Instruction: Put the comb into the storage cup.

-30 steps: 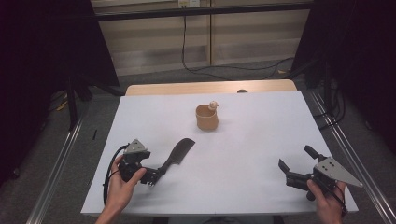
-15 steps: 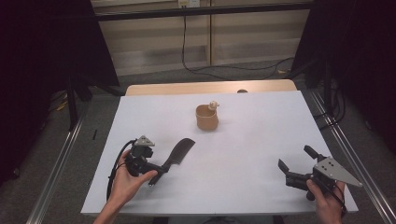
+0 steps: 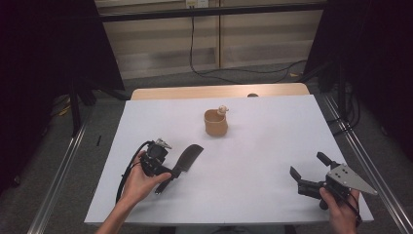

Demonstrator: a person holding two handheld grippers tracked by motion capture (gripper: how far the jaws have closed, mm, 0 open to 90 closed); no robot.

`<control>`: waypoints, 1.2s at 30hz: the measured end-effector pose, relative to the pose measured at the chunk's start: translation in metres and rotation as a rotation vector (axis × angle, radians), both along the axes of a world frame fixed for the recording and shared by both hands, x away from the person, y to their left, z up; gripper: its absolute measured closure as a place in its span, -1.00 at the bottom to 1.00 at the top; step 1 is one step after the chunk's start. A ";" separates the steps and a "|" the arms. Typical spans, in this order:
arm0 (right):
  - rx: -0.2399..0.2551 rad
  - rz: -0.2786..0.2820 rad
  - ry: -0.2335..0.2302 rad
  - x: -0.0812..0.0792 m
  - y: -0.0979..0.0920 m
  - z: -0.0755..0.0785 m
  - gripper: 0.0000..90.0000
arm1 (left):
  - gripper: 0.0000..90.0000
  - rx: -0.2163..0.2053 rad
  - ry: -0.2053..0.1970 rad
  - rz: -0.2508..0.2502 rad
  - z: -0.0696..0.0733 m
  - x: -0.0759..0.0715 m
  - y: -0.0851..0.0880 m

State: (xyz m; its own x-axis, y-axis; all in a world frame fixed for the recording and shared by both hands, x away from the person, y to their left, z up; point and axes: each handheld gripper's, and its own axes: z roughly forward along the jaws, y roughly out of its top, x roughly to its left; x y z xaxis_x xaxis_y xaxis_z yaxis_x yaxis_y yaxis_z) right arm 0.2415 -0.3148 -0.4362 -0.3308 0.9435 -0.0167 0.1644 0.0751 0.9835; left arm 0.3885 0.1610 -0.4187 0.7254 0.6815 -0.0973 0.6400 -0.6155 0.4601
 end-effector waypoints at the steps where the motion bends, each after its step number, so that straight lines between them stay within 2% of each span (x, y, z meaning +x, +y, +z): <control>1: 0.000 0.000 0.000 0.000 0.000 0.000 -1.00 | -0.57 0.005 0.008 -0.002 0.000 0.002 -0.001; 4: 0.001 -0.001 0.000 0.000 0.000 0.000 -1.00 | -0.47 0.018 0.030 -0.003 0.000 0.004 -0.005; 6: 0.000 0.000 0.000 0.000 0.000 0.000 -1.00 | -0.43 0.017 0.022 0.007 0.000 0.004 -0.007; 8: 0.000 0.004 0.001 0.000 0.000 0.000 -1.00 | -0.42 0.031 0.015 -0.004 -0.001 0.004 -0.007; 9: 0.001 0.005 0.003 0.000 0.000 0.000 -1.00 | -0.42 0.045 0.030 -0.025 -0.001 0.004 -0.007; 11: 0.001 0.008 0.002 -0.001 0.000 0.000 -1.00 | -0.28 0.020 0.045 -0.033 -0.001 0.003 -0.005; 13: 0.001 0.007 0.003 -0.001 0.000 0.000 -1.00 | -0.21 0.026 0.038 -0.033 0.000 0.001 -0.004; 18: -0.004 0.006 0.001 0.000 0.000 0.000 -1.00 | 0.00 0.045 0.052 -0.060 -0.002 -0.001 -0.006; 20: -0.003 0.003 0.001 0.000 0.000 0.000 -1.00 | 0.06 0.057 0.051 -0.071 -0.004 -0.001 -0.008; 26: -0.004 0.004 0.003 0.000 0.000 -0.001 -1.00 | 0.16 0.070 0.036 -0.056 -0.004 -0.002 -0.009; 28: -0.009 0.009 0.003 0.001 0.000 -0.001 -1.00 | 0.11 0.076 0.028 -0.069 -0.005 -0.003 -0.011; 29: -0.007 0.010 0.009 0.001 0.001 -0.001 -1.00 | 0.11 0.092 0.018 -0.068 -0.005 -0.004 -0.013; 36: -0.005 0.011 0.010 0.000 0.001 -0.001 -1.00 | 0.23 0.110 0.007 -0.054 -0.005 -0.006 -0.016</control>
